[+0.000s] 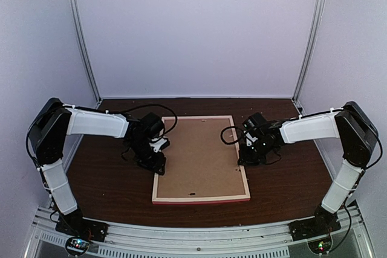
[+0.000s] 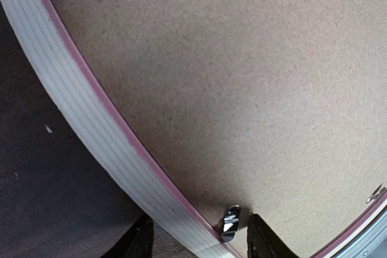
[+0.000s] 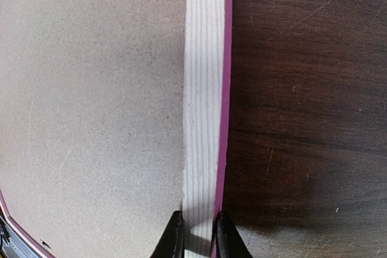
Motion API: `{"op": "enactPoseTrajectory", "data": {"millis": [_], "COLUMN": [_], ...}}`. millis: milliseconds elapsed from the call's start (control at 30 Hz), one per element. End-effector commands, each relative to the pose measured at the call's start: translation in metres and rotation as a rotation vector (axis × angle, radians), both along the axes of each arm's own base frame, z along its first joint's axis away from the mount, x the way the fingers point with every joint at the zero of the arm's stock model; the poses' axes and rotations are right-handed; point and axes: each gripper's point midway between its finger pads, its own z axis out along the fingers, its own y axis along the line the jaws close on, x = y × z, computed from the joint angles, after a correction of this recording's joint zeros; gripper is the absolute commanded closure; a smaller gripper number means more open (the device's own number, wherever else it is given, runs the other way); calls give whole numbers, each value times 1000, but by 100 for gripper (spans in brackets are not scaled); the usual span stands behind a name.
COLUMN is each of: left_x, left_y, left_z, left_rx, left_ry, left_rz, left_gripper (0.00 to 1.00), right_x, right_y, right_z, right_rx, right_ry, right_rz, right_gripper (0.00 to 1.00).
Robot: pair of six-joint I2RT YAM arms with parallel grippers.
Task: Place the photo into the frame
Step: Press the fastener onto the backboard.
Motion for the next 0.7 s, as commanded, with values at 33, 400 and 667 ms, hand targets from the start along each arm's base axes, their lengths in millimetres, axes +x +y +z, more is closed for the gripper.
{"op": "enactPoseTrajectory", "data": {"millis": [33, 400, 667], "left_x": [26, 39, 28], "left_y": [-7, 6, 13], "left_z": [18, 13, 2], "left_rx": [-48, 8, 55], "left_ry": [-98, -103, -57], "left_rz": [37, 104, 66], "left_gripper": [43, 41, 42], "right_x": [-30, -31, -31], "right_y": [-26, -26, -25], "right_z": [-38, -37, -38], "right_rx": [-123, -122, -118], "right_ry": [134, 133, 135], "right_rz": [1, 1, 1], "right_gripper": [96, 96, 96]}}
